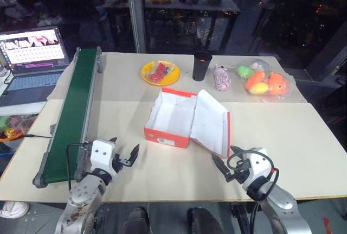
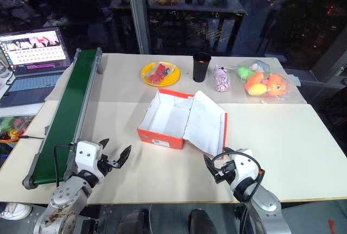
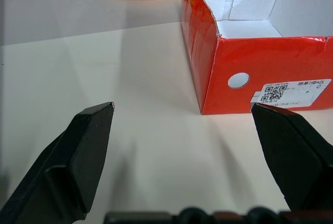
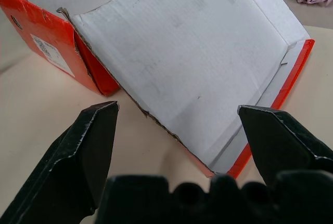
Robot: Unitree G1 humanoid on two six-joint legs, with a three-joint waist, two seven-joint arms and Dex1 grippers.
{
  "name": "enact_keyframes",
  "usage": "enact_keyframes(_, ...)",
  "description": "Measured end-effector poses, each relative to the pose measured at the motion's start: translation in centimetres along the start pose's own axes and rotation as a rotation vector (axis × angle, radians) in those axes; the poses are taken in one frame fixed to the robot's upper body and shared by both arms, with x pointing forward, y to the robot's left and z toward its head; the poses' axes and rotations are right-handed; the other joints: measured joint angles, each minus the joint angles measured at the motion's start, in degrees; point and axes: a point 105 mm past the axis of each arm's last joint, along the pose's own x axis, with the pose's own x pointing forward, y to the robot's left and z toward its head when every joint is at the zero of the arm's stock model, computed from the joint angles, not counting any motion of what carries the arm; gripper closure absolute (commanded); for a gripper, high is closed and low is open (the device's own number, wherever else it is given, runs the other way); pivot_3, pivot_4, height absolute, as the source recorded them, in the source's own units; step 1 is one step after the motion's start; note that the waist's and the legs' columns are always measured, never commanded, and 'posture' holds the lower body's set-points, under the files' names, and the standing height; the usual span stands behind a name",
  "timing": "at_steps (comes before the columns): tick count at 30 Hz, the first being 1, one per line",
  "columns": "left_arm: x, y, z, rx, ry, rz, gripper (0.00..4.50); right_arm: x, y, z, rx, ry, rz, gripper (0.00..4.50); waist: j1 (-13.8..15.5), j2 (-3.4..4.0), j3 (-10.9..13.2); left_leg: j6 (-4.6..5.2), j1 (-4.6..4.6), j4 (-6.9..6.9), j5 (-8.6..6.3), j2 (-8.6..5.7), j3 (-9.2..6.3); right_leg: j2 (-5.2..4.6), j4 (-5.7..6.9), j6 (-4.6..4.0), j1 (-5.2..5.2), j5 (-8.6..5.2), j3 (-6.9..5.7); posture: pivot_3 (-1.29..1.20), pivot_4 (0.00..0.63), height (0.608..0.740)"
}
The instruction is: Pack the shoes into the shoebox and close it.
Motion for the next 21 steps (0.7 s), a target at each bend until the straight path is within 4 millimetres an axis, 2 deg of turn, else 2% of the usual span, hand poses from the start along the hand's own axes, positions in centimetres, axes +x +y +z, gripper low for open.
enact_keyframes(8, -0.1, -0.1, -0.4, -0.004, -0.004, -0.03, 0.0, -0.8, -0.2, -0.8, 0.002, 0.033, -0.014, 0.13, 0.0, 0.0, 0.0, 0.0, 0.0, 0.02, 0.0, 0.0, 0.0, -0.02, -0.01, 0.0, 0.0, 0.0, 0.0, 0.0, 0.15, 0.736)
enact_keyframes(11, 0.1, 0.5, 0.4, 0.013, -0.027, -0.037, 0.0, -1.0, -1.6, 0.1, -0.02, 0.015, -0.034, 0.13, 0.0, 0.0, 0.0, 0.0, 0.0, 0.05, 0.0, -0.01, 0.0, -0.02, -0.01, 0.0, 0.0, 0.0, 0.0, 0.0, 0.15, 0.736)
enact_keyframes(14, 0.4, 2.1, 2.2, 0.032, -0.078, -0.009, 0.0, -0.8, -3.5, 2.5, -0.047, -0.04, -0.067, 0.13, 0.0, 0.0, 0.0, 0.0, 0.02, 0.03, 0.0, 0.0, 0.0, 0.01, 0.0, 0.0, 0.02, 0.0, 0.0, 0.0, 0.15, 0.736)
enact_keyframes(17, 1.3, 3.6, 3.8, 0.064, -0.111, 0.013, 0.0, 0.5, -3.9, 5.1, -0.041, -0.078, -0.024, 0.13, -0.1, 0.01, 0.1, 0.01, -0.02, 0.08, 0.01, -0.02, 0.0, 0.04, 0.15, 0.01, 0.2, 0.02, 0.02, 0.0, 0.15, 0.736)
enact_keyframes(19, 2.4, 5.3, 6.9, 0.097, -0.181, 0.056, 0.0, 1.7, -4.0, 8.9, -0.063, -0.149, 0.024, 0.13, 0.1, -0.01, 0.1, 0.03, 0.0, 0.07, 0.02, -0.02, -0.03, 0.1, 0.2, 0.04, 0.25, 0.06, 0.01, 0.0, 0.15, 0.736)
enact_keyframes(21, 2.6, 6.5, 9.5, 0.119, -0.249, 0.104, 0.0, 2.1, -3.5, 11.4, -0.09, -0.197, 0.066, 0.13, 0.3, -0.02, 0.1, 0.04, 0.05, 0.04, 0.03, -0.01, -0.06, 0.13, 0.16, 0.09, 0.39, 0.04, 0.0, 0.0, 0.15, 0.736)
